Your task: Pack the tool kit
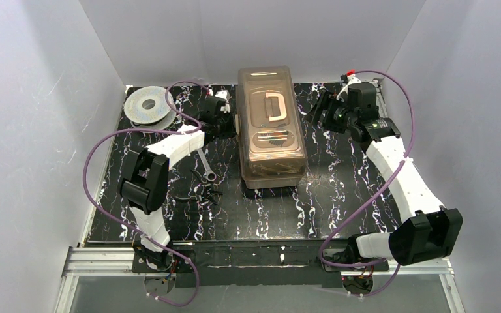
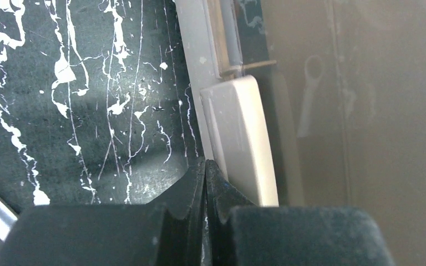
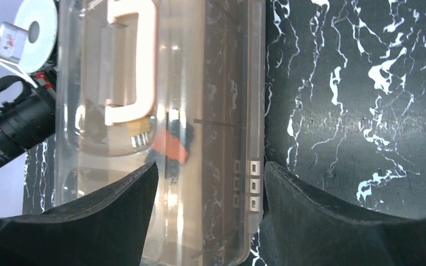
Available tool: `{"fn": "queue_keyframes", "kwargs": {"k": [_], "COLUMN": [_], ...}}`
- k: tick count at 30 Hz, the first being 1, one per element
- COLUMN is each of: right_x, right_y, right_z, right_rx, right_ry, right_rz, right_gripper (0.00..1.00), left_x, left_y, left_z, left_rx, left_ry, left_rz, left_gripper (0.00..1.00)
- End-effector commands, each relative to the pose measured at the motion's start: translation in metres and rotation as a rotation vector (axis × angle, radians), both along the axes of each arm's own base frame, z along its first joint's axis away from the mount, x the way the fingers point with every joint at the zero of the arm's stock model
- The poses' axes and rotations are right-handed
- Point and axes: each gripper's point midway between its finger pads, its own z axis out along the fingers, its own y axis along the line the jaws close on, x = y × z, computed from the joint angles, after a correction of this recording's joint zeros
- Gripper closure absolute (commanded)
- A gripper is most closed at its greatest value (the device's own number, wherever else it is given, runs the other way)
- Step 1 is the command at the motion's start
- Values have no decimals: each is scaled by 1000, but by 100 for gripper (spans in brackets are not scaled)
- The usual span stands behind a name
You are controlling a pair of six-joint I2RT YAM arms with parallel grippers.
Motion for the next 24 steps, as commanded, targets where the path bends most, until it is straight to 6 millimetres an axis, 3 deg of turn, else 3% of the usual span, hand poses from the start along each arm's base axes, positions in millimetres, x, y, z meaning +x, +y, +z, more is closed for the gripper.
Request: {"fn": "queue_keyframes", "kwargs": {"k": [1,6,12,18,24], "right_x": [0,-2,-7,-10,-10], "right_y": [-9,-12,-10,-12,-19], "right_z": [3,2,4,6,3], "right_rx": [-3,6,22,20,17], "right_ry": [-39,-47,-46,-54,-51], "right_rz": [-18,-31,-23,-26,-40], "right_gripper": [23,23,23,23,23], "left_x": [-9,-6,4,-6,-17], "left_y": [-8,5,-17,-47,-43], "left_z": [40,41,58,58,64], "left_rx": [91,248,242,230,157], "left_ry": [-92,-135,-210,-243,-231], "left_rz": [-118,-106,-129,-217,-192], "left_gripper": [100,100,100,100,100]}}
